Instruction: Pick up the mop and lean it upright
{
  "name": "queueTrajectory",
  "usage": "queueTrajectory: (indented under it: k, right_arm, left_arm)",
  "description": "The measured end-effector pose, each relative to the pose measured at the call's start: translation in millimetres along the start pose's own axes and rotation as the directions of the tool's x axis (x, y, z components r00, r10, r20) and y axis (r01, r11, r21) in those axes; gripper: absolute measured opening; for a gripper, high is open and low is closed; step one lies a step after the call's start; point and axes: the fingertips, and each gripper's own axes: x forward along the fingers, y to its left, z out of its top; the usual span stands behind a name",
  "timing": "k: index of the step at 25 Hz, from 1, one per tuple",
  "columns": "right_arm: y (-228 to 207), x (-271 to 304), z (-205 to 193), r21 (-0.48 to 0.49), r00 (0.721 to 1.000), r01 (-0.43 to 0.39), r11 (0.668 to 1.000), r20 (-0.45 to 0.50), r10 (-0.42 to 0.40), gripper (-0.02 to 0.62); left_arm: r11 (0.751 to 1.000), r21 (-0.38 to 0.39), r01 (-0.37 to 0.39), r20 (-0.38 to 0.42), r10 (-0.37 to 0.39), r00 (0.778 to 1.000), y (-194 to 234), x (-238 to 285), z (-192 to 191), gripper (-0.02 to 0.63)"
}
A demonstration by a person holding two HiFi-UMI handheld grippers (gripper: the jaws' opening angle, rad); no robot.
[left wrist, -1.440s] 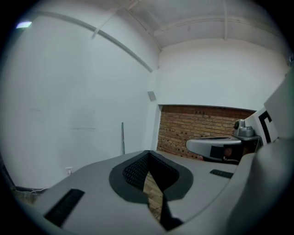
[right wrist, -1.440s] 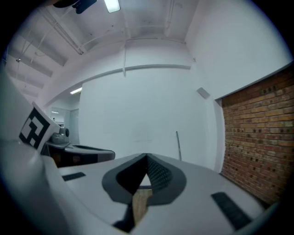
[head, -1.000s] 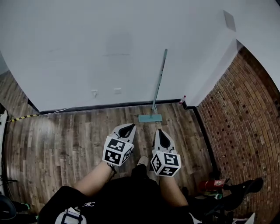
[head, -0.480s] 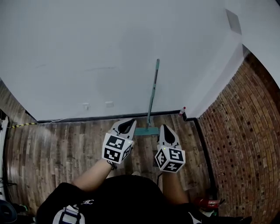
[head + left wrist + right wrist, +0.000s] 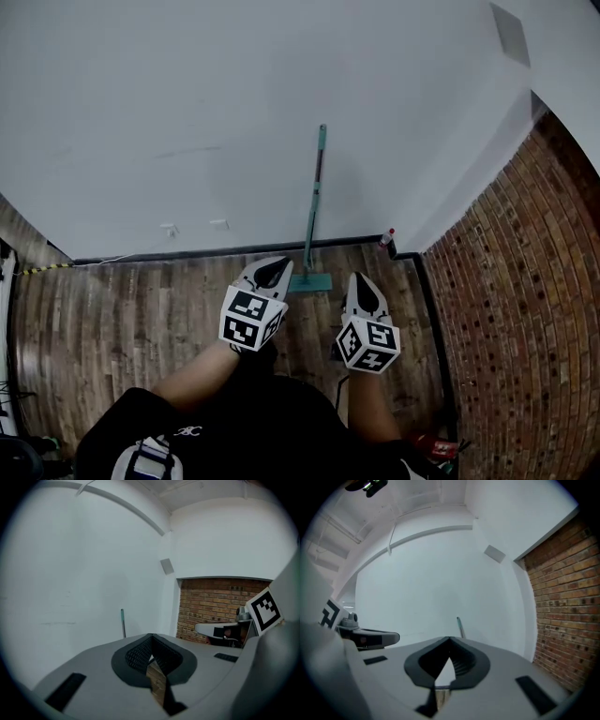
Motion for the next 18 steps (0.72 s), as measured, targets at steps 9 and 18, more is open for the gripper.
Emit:
queueTrajectory:
  k: [9,18]
  right_arm:
    - [-53.6,65.6,5.2,-0.021,0.998,0.052,0.998,-0.028,-0.053,0.012]
    - [-69.9,194.6,45.9,-0.079,0.999,0.034,0.996,-0.034,-0.037,0.012]
  left_arm:
    - [0.992,-0.057,0.114,-0.001,-0.114,0.993,8.0,110.6,12.1,-0.003]
    - [0.994,-0.032,0.102,0.021,-0.101,0.995,81.9,212.2,63.2,-0.003]
